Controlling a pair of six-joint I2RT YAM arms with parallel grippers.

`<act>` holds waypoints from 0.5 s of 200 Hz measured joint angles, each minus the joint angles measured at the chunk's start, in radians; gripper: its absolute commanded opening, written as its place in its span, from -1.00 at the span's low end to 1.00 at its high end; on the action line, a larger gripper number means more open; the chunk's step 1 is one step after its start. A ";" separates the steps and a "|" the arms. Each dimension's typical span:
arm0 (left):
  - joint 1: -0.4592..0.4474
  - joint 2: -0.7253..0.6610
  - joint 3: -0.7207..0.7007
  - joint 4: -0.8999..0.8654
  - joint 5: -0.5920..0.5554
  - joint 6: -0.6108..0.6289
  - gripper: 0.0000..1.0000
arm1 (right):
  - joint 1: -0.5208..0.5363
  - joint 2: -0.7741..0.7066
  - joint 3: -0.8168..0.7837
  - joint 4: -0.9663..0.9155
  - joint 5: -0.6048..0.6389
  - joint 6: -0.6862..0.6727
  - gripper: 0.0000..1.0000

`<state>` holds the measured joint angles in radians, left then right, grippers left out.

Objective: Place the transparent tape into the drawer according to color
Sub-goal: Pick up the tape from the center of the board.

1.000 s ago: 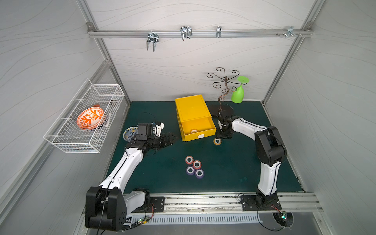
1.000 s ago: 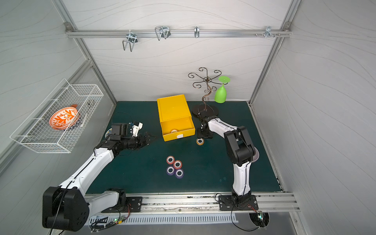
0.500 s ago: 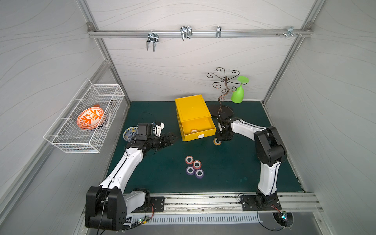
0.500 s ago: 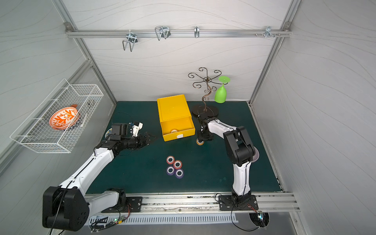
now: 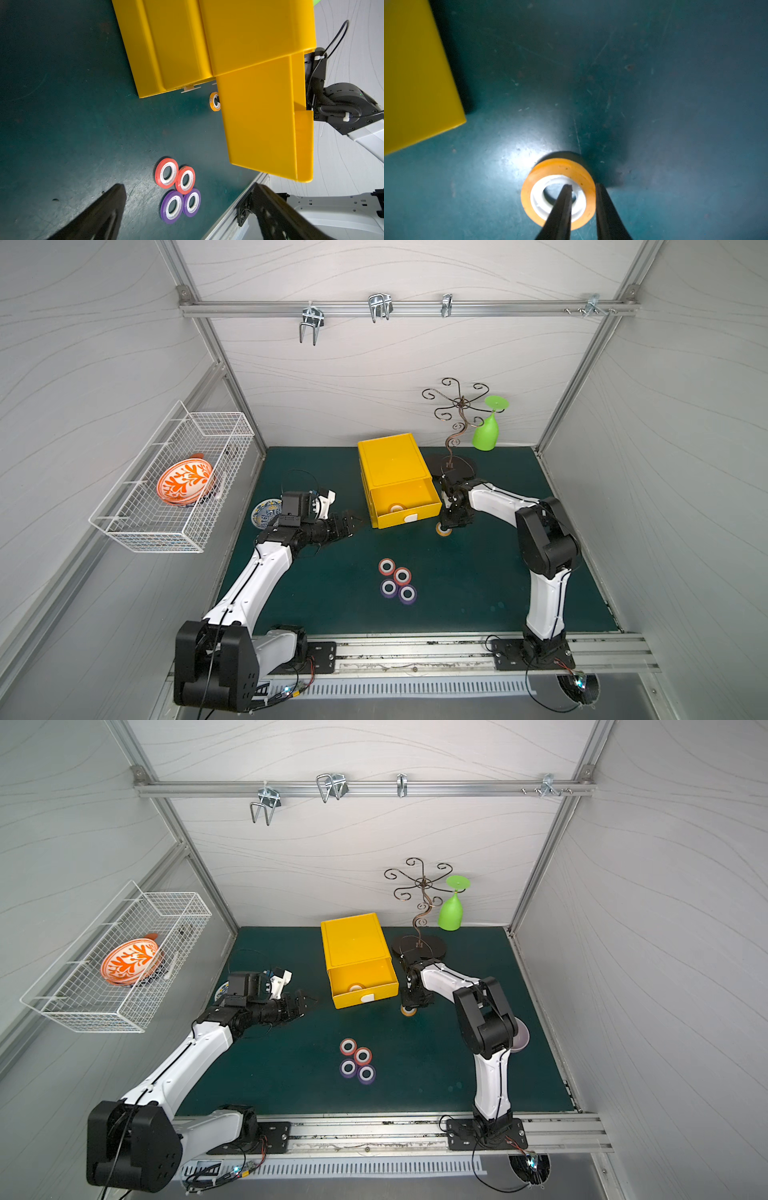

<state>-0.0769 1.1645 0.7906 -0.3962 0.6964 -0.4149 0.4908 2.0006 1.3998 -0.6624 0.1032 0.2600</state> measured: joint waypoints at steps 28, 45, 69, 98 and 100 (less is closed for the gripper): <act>0.000 0.000 0.000 -0.001 0.000 0.000 0.99 | 0.001 -0.002 -0.006 0.002 0.005 -0.008 -0.40; 0.000 0.000 0.000 -0.002 0.000 0.000 0.99 | 0.003 -0.001 -0.019 0.001 0.005 -0.014 -0.34; 0.000 0.000 0.000 -0.006 0.000 0.000 0.99 | 0.015 -0.001 -0.021 0.002 0.013 -0.023 -0.35; 0.000 0.000 0.000 -0.007 0.000 0.000 0.99 | 0.021 -0.001 -0.021 0.001 0.019 -0.024 -0.54; 0.000 0.000 0.000 -0.007 0.000 0.000 0.99 | 0.022 -0.001 -0.021 0.000 0.019 -0.023 -0.56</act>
<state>-0.0769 1.1645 0.7906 -0.4034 0.6964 -0.4149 0.5125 1.9999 1.3792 -0.6621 0.1223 0.2367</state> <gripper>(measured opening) 0.995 0.259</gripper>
